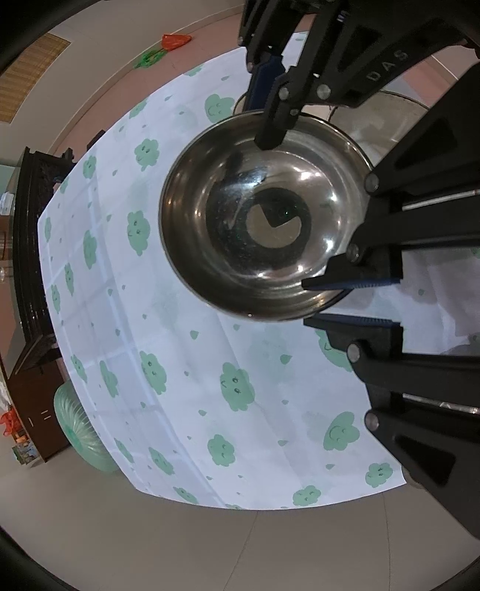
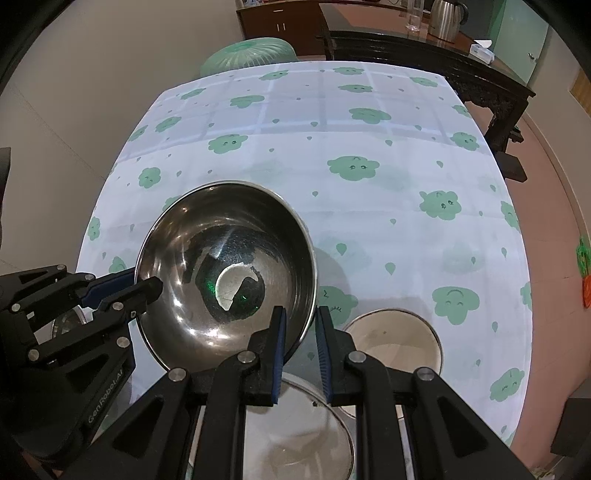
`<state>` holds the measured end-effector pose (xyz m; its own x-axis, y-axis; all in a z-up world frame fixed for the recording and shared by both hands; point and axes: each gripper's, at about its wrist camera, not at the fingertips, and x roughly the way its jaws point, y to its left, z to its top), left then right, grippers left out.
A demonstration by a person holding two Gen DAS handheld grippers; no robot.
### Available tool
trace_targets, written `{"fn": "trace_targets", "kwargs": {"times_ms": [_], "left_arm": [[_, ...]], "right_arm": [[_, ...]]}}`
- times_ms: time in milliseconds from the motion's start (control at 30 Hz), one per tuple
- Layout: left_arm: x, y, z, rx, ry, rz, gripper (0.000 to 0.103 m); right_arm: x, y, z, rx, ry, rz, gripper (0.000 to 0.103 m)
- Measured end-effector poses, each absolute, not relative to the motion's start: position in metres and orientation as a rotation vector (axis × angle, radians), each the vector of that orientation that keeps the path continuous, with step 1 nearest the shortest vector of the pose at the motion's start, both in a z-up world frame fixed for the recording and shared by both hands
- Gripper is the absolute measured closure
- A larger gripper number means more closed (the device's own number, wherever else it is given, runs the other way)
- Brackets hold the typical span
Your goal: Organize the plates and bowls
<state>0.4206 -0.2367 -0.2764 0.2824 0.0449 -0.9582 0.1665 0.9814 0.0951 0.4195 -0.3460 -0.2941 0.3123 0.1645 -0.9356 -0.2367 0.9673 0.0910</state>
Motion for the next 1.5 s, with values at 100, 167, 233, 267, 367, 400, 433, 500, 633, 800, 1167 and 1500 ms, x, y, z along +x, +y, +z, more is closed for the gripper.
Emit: {"fn": "trace_targets", "kwargs": {"times_ms": [100, 167, 233, 267, 367, 400, 433, 500, 633, 800, 1167, 1500], "left_arm": [[0.417, -0.236, -0.273, 0.189, 1.28, -0.084, 0.094], [0.414, -0.236, -0.272, 0.191, 1.278, -0.088, 0.094], [0.411, -0.236, -0.27, 0.195, 1.277, -0.094, 0.094], [0.409, -0.236, -0.269, 0.196, 1.275, -0.096, 0.094], [0.406, -0.238, -0.266, 0.198, 1.272, -0.102, 0.094], [0.405, -0.238, -0.265, 0.199, 1.272, -0.104, 0.094], [0.404, -0.238, -0.265, 0.199, 1.272, -0.107, 0.094], [0.401, -0.239, -0.264, 0.199, 1.27, -0.112, 0.094], [0.395, -0.24, -0.263, 0.2, 1.271, -0.123, 0.094], [0.387, -0.243, -0.261, 0.205, 1.269, -0.137, 0.094], [0.372, -0.249, -0.259, 0.224, 1.264, -0.166, 0.094], [0.359, -0.255, -0.26, 0.234, 1.268, -0.204, 0.094]], "right_arm": [[0.415, -0.344, -0.292, -0.07, 1.223, 0.266, 0.085], [0.411, -0.344, -0.291, -0.069, 1.222, 0.265, 0.085], [0.409, -0.344, -0.29, -0.068, 1.223, 0.265, 0.085], [0.407, -0.344, -0.289, -0.067, 1.223, 0.264, 0.085], [0.403, -0.345, -0.288, -0.066, 1.223, 0.26, 0.085], [0.401, -0.346, -0.288, -0.066, 1.223, 0.259, 0.085], [0.4, -0.347, -0.287, -0.065, 1.223, 0.258, 0.085], [0.396, -0.347, -0.286, -0.064, 1.223, 0.256, 0.085], [0.389, -0.35, -0.285, -0.061, 1.224, 0.251, 0.085], [0.381, -0.353, -0.283, -0.054, 1.227, 0.245, 0.085], [0.364, -0.358, -0.283, -0.045, 1.233, 0.223, 0.085], [0.347, -0.364, -0.284, -0.03, 1.243, 0.208, 0.085]]}}
